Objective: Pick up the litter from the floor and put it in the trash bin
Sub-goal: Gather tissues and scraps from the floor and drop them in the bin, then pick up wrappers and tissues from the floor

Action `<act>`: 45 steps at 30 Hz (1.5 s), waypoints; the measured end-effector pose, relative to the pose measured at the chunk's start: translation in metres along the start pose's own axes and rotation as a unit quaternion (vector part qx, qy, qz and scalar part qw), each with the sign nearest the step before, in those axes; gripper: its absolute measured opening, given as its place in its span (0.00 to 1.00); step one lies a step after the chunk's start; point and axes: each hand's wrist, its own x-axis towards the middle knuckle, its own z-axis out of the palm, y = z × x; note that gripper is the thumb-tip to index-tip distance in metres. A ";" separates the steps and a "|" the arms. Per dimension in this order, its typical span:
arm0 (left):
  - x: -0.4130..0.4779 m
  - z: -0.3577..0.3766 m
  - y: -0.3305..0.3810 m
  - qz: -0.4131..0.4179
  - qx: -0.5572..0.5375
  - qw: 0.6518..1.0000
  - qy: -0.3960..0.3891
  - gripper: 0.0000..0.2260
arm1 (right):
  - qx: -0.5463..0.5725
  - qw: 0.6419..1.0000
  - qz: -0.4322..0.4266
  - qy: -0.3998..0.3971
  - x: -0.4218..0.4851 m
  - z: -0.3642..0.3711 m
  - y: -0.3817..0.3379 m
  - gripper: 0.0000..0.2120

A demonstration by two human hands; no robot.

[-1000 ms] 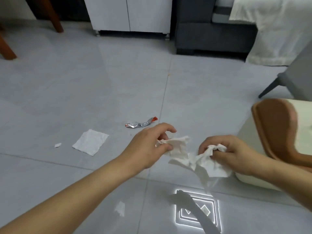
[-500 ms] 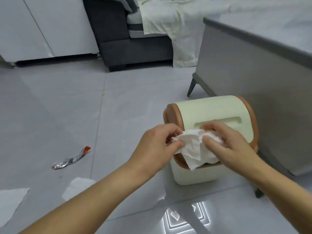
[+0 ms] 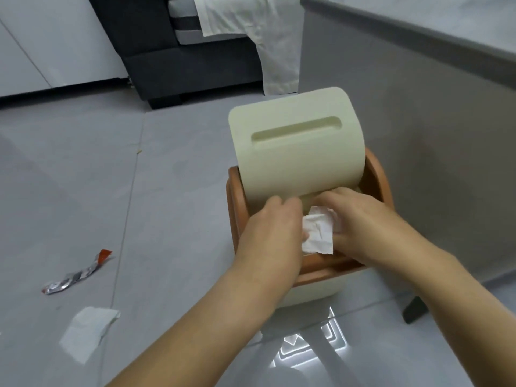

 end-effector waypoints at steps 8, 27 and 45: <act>-0.017 -0.011 -0.006 0.022 -0.047 0.997 0.052 0.07 | 0.006 0.999 -0.004 0.045 -0.020 -0.028 0.001 0.14; -0.126 -0.101 -0.219 -0.192 -0.088 0.973 -0.092 0.13 | 0.018 0.990 -0.142 -0.003 -0.047 0.028 -0.141 0.14; -0.353 -0.065 -0.546 -0.605 -0.122 0.773 0.147 0.18 | -0.209 0.884 -0.269 -0.321 0.054 0.296 -0.328 0.18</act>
